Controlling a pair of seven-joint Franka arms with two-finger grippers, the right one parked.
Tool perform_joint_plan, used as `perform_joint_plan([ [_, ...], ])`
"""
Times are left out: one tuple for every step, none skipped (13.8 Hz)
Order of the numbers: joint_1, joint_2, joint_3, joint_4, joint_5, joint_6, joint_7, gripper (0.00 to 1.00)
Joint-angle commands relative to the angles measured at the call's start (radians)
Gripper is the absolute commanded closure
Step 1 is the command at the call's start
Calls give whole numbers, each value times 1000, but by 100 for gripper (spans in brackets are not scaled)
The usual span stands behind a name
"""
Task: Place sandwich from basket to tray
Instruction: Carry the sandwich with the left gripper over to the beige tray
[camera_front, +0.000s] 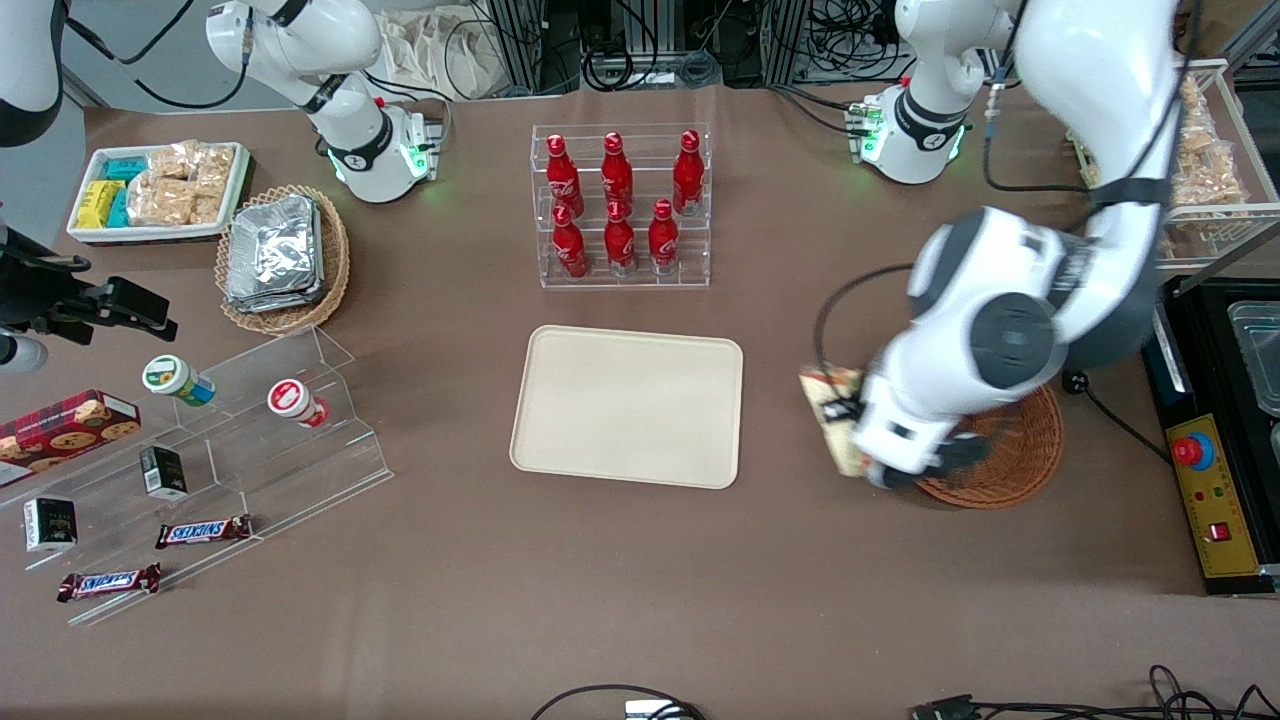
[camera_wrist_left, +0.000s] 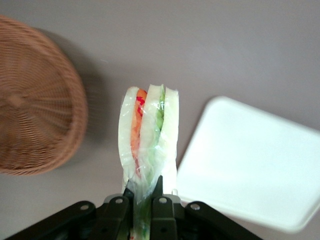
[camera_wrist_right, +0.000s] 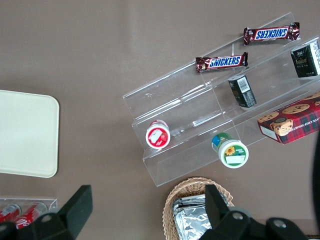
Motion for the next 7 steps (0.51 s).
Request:
perform_joint_plan([
  [-97,150,-12,51,6,96,90,100],
  [-129,185,-11,51,11,148,90,100],
  [-160,216,-11,48,35,177,90,100],
  [-178,242,-11,48,72,188,93,100],
  [-188,266,-11,50,100,200,99,100],
  [-195,282,-11,44,118,216,124,100],
  [-198,296,-11,42,132,223,145,100],
])
